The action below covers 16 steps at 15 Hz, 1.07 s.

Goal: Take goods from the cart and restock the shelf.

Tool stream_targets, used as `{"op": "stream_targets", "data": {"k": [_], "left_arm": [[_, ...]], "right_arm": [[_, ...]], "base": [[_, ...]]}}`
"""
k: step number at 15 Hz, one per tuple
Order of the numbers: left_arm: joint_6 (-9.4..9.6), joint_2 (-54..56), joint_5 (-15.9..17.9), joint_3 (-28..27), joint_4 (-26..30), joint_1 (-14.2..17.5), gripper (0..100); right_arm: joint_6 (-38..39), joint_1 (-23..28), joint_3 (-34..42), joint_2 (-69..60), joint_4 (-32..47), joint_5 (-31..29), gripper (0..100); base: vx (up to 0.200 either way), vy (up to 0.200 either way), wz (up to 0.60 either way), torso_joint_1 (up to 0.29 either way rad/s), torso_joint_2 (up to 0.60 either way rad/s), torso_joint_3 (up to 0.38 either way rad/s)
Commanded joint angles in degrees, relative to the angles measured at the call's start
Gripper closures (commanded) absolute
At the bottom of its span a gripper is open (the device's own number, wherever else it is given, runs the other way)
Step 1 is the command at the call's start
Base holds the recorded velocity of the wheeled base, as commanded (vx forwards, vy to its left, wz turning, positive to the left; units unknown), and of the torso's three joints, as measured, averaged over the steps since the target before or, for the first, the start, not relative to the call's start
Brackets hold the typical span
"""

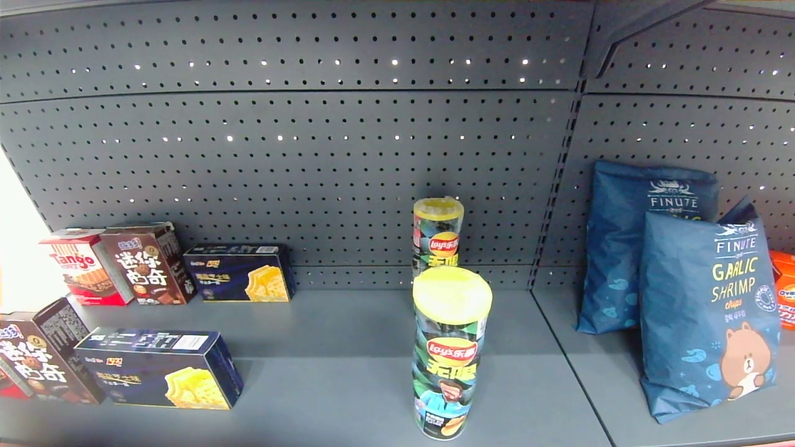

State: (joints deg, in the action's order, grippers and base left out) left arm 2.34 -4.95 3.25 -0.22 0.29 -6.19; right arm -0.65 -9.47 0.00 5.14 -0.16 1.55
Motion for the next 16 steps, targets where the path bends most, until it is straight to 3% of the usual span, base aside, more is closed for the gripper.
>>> {"op": "stream_targets", "data": {"k": [1,3,6,8,10,16], "left_arm": [[0.21,0.1,0.7,0.1,-0.3,2.1,0],[1.09,0.4,2.1,0.1,-0.1,9.4,0],[0.12,0.7,0.9,0.1,-0.2,8.8,0],[0.74,2.7,1.2,0.0,-0.2,4.7,0],[0.65,3.9,1.1,0.0,-0.1,6.0,0],[0.03,4.9,0.8,0.1,-0.2,6.0,0]], "right_arm": [[-0.1,0.0,0.0,0.2,0.0,0.0,0],[0.0,0.0,0.0,0.2,0.0,0.0,0],[0.0,0.0,0.0,0.2,0.0,0.0,0],[0.0,0.0,0.0,0.2,0.0,0.0,0],[0.0,0.0,0.0,0.2,0.0,0.0,0],[-0.1,0.0,0.0,0.2,0.0,0.0,0]], "base": [[0.0,0.0,0.0,0.0,0.0,0.0],[0.0,0.0,0.0,0.0,0.0,0.0],[0.0,0.0,0.0,0.0,0.0,0.0],[0.0,0.0,0.0,0.0,0.0,0.0],[0.0,0.0,0.0,0.0,0.0,0.0],[0.0,0.0,0.0,0.0,0.0,0.0]]}}
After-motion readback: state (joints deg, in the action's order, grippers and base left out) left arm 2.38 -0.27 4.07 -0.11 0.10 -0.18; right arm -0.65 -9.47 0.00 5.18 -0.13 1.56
